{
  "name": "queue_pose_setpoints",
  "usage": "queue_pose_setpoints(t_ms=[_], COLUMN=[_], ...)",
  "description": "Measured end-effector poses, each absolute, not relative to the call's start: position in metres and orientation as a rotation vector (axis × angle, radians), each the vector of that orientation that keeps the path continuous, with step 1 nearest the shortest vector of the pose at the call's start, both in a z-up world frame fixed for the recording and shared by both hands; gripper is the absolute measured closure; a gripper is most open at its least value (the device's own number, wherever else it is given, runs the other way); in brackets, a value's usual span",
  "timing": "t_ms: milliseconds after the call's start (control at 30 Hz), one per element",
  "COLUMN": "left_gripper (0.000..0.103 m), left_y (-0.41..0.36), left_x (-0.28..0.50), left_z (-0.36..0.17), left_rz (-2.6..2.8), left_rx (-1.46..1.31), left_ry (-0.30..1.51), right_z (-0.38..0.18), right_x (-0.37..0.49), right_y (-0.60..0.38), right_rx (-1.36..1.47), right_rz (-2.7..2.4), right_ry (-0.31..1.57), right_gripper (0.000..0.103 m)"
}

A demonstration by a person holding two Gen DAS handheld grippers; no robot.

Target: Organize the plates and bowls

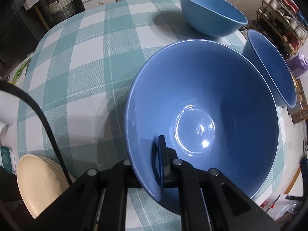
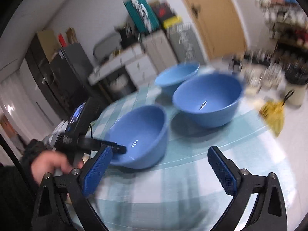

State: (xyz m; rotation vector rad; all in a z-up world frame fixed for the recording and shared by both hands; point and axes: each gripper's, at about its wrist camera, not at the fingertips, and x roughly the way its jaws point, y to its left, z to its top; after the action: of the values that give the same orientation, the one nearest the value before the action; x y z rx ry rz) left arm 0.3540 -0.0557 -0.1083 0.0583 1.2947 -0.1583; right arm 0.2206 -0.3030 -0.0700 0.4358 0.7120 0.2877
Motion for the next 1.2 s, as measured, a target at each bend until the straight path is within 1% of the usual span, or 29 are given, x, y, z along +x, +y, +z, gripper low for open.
queue_pose_setpoints(t_ms=[67, 133, 200, 367, 467, 500, 533, 800, 1067, 1200], left_gripper=[0.096, 0.095, 0.095, 0.095, 0.095, 0.095, 0.095, 0.093, 0.093, 0.093], left_y=[-0.058, -0.06, -0.061, -0.063, -0.064, -0.064, -0.065, -0.089, -0.118, -0.122], left_x=[0.348, 0.341, 0.335, 0.32, 0.312, 0.31, 0.308, 0.275, 0.246, 0.24], left_z=[-0.108, -0.108, -0.109, -0.109, -0.109, -0.109, -0.109, -0.105, -0.11, -0.108], left_rz=[-0.169, -0.186, -0.204, -0.24, -0.25, -0.25, -0.254, -0.325, -0.376, -0.371], left_rx=[0.066, 0.079, 0.092, 0.103, 0.1, 0.098, 0.094, 0.085, 0.043, 0.036], left_ry=[1.296, 1.3, 1.3, 1.32, 1.322, 1.323, 1.328, 1.341, 1.367, 1.331], right_z=[-0.077, -0.089, -0.102, -0.135, -0.151, -0.153, -0.155, -0.163, -0.149, -0.15], right_x=[0.249, 0.268, 0.282, 0.299, 0.299, 0.296, 0.293, 0.271, 0.249, 0.25], right_y=[-0.293, -0.286, -0.286, -0.299, -0.314, -0.315, -0.317, -0.332, -0.358, -0.363], right_rx=[0.472, 0.463, 0.51, 0.621, 0.681, 0.675, 0.658, 0.641, 0.619, 0.664], right_rz=[0.334, 0.299, 0.294, 0.302, 0.312, 0.308, 0.307, 0.268, 0.194, 0.174], right_ry=[0.803, 0.889, 0.944, 1.06, 1.097, 1.101, 1.104, 1.138, 1.181, 1.203], right_gripper=[0.017, 0.032, 0.039, 0.049, 0.065, 0.074, 0.077, 0.084, 0.084, 0.084])
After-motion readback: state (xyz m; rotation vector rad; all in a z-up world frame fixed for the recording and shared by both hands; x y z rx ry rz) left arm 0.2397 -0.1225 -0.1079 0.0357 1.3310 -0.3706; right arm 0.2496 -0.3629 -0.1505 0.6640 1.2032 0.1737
